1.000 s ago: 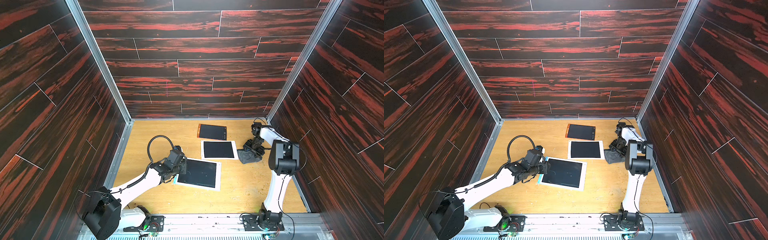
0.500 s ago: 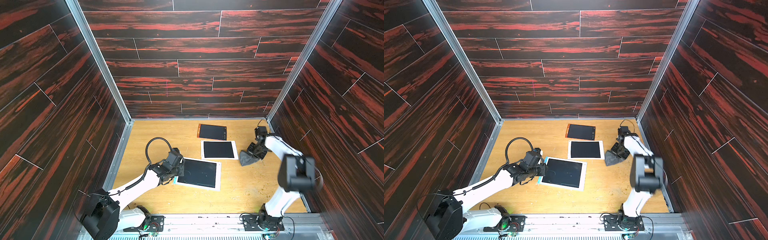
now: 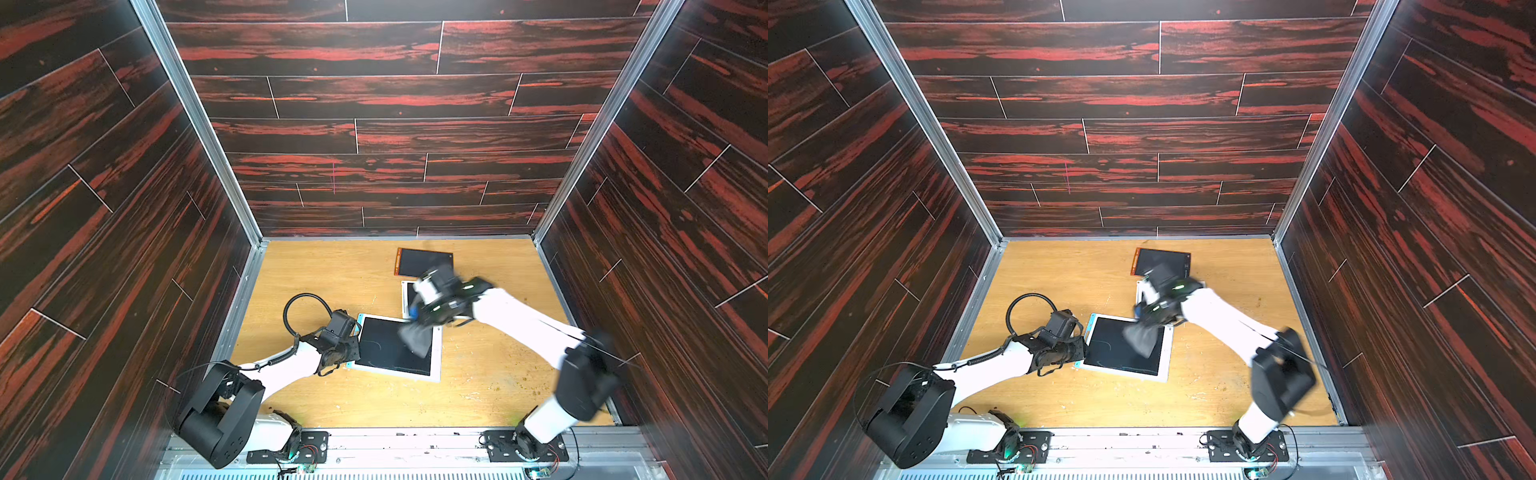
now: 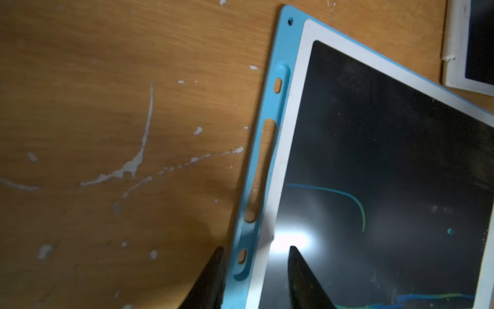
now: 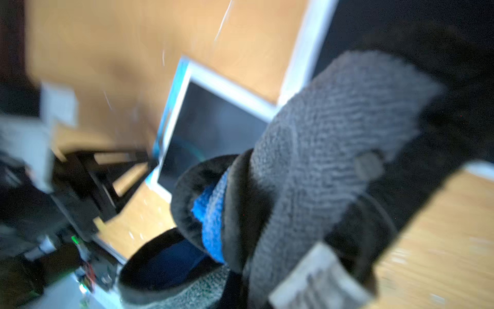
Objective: Wipe the drawing tablet
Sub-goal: Pick up the cleaning item at the center of the board, then wipe the dirt from the drawing tablet.
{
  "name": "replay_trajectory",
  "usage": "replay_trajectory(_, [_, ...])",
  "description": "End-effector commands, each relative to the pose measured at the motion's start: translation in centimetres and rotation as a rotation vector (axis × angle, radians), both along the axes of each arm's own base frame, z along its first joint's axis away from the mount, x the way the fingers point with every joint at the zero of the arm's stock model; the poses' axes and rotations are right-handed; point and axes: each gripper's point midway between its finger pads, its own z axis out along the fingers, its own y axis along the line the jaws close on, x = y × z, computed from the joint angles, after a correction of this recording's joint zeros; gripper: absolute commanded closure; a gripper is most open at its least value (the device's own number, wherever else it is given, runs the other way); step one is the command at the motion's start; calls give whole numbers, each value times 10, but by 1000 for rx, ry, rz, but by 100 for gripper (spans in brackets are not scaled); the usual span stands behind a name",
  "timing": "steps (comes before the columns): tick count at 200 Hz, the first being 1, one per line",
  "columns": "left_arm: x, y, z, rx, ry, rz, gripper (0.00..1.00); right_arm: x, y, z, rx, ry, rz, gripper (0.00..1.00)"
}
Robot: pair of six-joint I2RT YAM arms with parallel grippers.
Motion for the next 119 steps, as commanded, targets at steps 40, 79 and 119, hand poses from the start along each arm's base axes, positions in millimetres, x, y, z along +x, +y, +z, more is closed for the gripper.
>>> replay_trajectory(40, [11, 28, 1, 178, -17, 60, 61, 25, 65, -24, -164, -24, 56, 100])
replay_trajectory(79, [16, 43, 10, 225, -69, 113, 60, 39, 80, -59, -299, -15, 20, 100])
replay_trajectory(119, [19, 42, 6, 204, -64, 112, 59, 35, 83, -90, -320, 43, 21, 100])
